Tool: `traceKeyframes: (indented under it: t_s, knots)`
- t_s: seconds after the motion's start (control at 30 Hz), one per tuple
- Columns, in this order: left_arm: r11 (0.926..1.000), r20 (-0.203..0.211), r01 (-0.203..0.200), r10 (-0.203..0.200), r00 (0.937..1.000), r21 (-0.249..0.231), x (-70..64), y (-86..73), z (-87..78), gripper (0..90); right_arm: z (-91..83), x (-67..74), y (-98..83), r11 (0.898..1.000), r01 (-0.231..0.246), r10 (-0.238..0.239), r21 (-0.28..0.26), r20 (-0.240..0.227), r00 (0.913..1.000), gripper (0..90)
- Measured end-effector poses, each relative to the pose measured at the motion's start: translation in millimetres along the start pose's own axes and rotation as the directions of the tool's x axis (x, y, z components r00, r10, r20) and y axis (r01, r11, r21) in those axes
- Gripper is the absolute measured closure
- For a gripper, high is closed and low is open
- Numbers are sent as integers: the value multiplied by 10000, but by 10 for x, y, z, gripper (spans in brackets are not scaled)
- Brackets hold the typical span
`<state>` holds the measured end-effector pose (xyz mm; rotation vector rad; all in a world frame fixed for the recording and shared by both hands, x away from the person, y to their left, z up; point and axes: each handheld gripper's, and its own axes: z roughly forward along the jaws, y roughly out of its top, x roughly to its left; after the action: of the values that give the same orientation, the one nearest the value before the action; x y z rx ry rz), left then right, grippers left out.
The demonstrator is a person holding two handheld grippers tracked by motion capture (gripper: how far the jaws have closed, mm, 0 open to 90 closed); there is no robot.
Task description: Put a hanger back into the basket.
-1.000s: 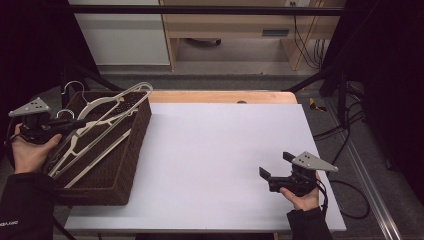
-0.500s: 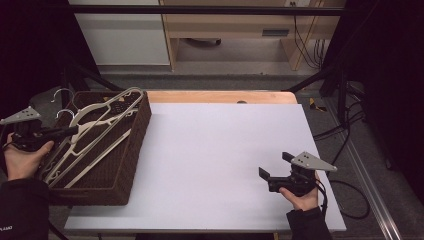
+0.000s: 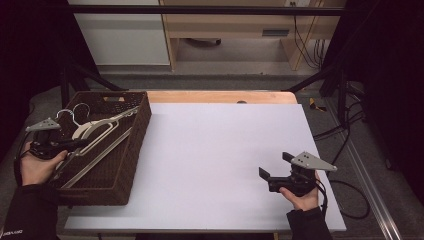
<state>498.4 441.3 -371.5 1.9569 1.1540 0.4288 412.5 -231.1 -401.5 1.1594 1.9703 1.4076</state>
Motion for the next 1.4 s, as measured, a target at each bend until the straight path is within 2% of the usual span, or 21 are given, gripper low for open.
traceKeyframes:
  t_s: [0.07, 0.13, 0.2, 0.27, 0.37, 0.43, 0.5, 0.53, 0.63, 0.67, 0.73, 0.8, 0.83, 0.9, 0.93, 0.97, 1.07, 1.13, 1.2, 1.27, 1.4]
  knots:
    - [9999, 30, 163, -163, 9999, -6, 15, -25, 6, 863, -4, 4, 6, 10000, -18, 18, -26, 24, 10000, 13]
    - [9988, -3, 370, -370, 9993, 326, 26, -35, 33, 860, -3, 8, 10, 10000, 7, -7, -50, 29, 10000, 13]
    - [9961, -401, 548, -521, 9978, 697, 43, -51, 68, 853, -2, 10, 11, 10000, 20, -20, -28, 6, 10000, 13]
    - [9948, -646, 799, -758, 9950, 630, 52, -51, 72, 849, 0, 11, 9, 10000, 31, -31, -1, -17, 10000, 13]
    - [9941, -1126, 778, -690, 9912, 760, 62, -41, 86, 840, 9, 16, 7, 10000, -9, 9, -8, -26, 10000, 14]
    - [9920, -1613, 904, -753, 9840, 886, 71, -37, 95, 826, 11, 17, 5, 10000, -17, 17, -12, -28, 10000, 14]
    - [9876, -2287, 1057, -770, 9704, 1159, 94, -46, 109, 787, 15, 19, 4, 10000, -30, 30, 1, -18, 10000, 14]
    - [9823, -2451, 1264, -897, 9653, 1383, 118, -56, 112, 766, 16, 19, 3, 10000, -25, 25, 18, -26, 10000, 14]
    - [9734, -2733, 1704, -1241, 9539, 1529, 161, -80, 116, 730, 16, 19, 1, 10000, 17, -16, 36, -58, 10000, 14]
    - [9712, -2808, 1898, -1437, 9490, 1443, 168, -87, 122, 720, 16, 19, 2, 10000, 17, -17, 32, -56, 10000, 15]
    - [9659, -3009, 2061, -1520, 9415, 1567, 190, -97, 118, 711, 18, 17, 0, 10000, 44, -44, 45, -28, 10000, 15]
    - [9576, -3268, 2322, -1674, 9301, 1706, 209, -102, 112, 683, 20, 18, -1, 10000, 39, -39, 50, -29, 10000, 15]
    - [9562, -3408, 2390, -1709, 9245, 1689, 214, -109, 113, 670, 20, 19, -1, 10000, 52, -52, 48, -33, 10000, 15]
    - [9588, -3405, 2399, -1770, 9234, 1520, 218, -110, 94, 663, 20, 20, -1, 10000, 53, -53, 47, -48, 10000, 15]
    - [9639, -3361, 2310, -1756, 9253, 1324, 208, -104, 72, 646, 20, 19, -1, 10000, 57, -57, 41, -35, 10000, 15]
    - [9740, -3289, 2058, -1646, 9299, 946, 169, -81, 28, 627, 17, 17, 0, 10000, 11, -11, 28, -30, 10000, 15]
    - [9870, -3033, 1582, -1425, 9422, 278, 67, -27, -54, 564, 13, 11, -1, 10000, -3, 3, -17, 1, 10000, 15]
    - [9922, -2776, 1227, -1241, 9526, -223, -40, 17, -109, 522, 4, 3, 0, 10000, 4, -4, -87, -6, 10000, 16]
    - [9927, -2460, 921, -1088, 9632, -783, -172, 65, -148, 474, -9, 1, 4, 9999, -82, 82, -108, -6, 10000, 16]
    - [9918, -2083, 514, -751, 9752, -1168, -333, 116, -186, 419, -17, -4, 6, 9998, -101, 102, -157, 10, 9999, 16]
    - [9817, -1406, -2, -271, 9897, -1905, -623, 177, -201, 316, -42, -18, 9, 9997, -89, 89, -238, -13, 10000, 17]
